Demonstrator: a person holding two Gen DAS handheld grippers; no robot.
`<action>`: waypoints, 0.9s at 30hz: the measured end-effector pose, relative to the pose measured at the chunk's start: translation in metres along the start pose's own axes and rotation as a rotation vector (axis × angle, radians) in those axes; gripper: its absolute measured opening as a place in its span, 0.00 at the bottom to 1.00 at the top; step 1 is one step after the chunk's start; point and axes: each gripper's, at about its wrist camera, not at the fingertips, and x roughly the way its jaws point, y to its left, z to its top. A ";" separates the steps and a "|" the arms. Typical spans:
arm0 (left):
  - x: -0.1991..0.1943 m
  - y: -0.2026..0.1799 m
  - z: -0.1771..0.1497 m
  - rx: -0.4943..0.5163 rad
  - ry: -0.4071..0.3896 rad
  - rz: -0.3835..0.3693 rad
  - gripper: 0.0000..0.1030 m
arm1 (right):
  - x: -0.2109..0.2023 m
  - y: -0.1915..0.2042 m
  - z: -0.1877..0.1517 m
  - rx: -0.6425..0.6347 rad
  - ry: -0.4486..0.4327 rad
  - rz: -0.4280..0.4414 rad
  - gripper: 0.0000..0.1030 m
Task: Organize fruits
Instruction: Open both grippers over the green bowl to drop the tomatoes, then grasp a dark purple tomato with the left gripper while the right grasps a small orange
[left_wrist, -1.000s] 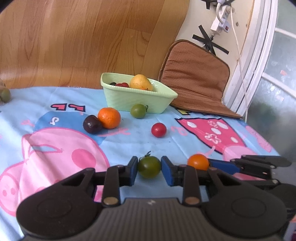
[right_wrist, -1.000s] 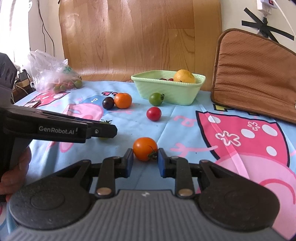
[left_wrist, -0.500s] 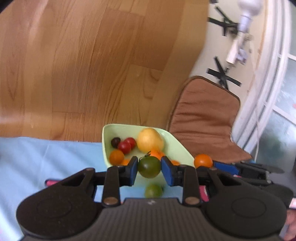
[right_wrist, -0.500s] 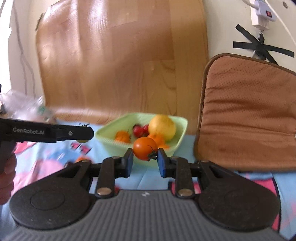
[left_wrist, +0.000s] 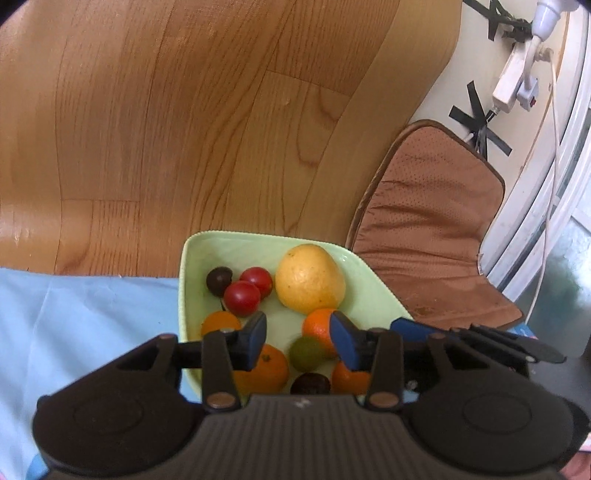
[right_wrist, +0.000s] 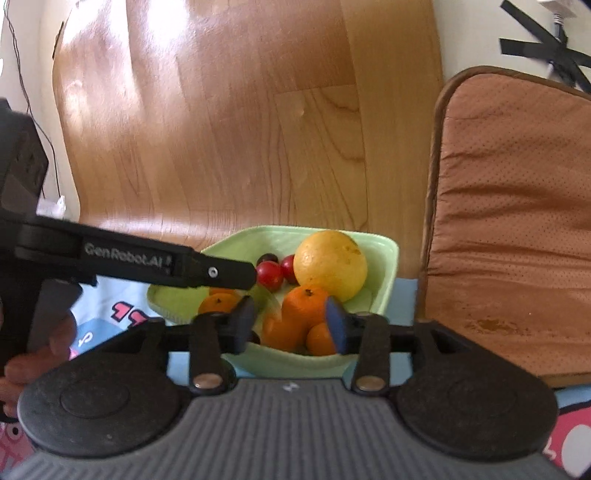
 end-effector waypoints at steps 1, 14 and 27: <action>-0.004 0.001 0.000 -0.008 -0.005 0.000 0.38 | -0.005 -0.001 0.001 0.009 -0.013 0.001 0.45; -0.108 0.047 -0.048 -0.171 -0.093 0.054 0.36 | -0.048 0.014 -0.024 0.074 0.044 0.083 0.45; -0.110 0.022 -0.095 0.071 -0.046 0.113 0.43 | -0.003 0.059 -0.004 0.139 0.180 0.227 0.45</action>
